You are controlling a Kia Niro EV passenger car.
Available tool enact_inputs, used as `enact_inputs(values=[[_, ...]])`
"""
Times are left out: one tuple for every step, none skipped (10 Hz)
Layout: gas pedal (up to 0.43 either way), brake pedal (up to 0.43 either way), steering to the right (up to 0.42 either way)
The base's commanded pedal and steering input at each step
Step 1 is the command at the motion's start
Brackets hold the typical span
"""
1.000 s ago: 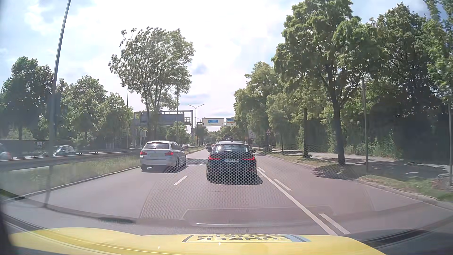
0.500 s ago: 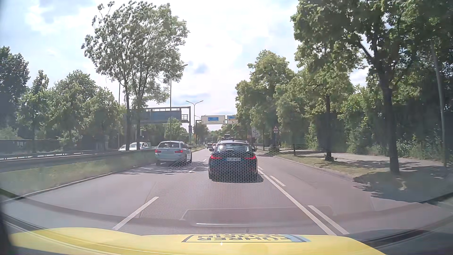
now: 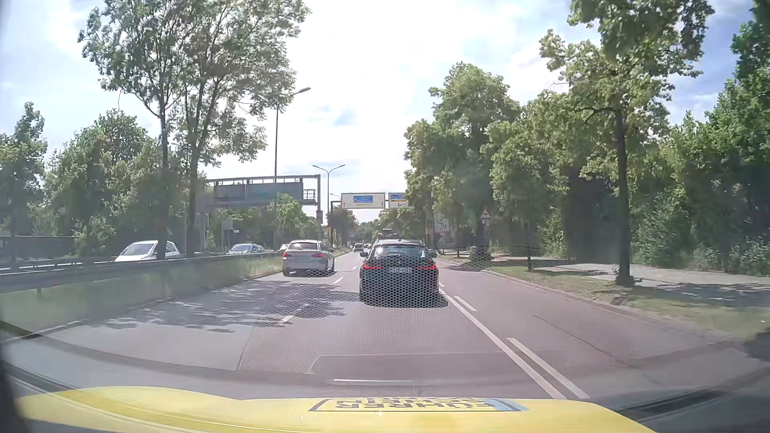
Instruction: Follow the waypoints while adhering to traffic rules and regulations
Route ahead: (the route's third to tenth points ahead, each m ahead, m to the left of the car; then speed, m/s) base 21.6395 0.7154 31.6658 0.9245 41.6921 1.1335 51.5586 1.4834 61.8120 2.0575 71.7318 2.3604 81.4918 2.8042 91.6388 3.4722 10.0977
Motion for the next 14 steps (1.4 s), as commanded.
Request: enact_inputs(values=[[0.000,0.000,-0.007],[0.000,0.000,-0.006],[0.000,0.000,-0.006],[0.000,0.000,-0.006],[0.000,0.000,-0.006],[0.000,0.000,-0.005],[0.000,0.000,-0.004],[0.000,0.000,-0.004],[0.000,0.000,-0.004],[0.000,0.000,-0.003],[0.000,0.000,-0.003],[0.000,0.000,-0.003],[0.008,0.000,-0.003],[0.059,0.000,-0.003]])
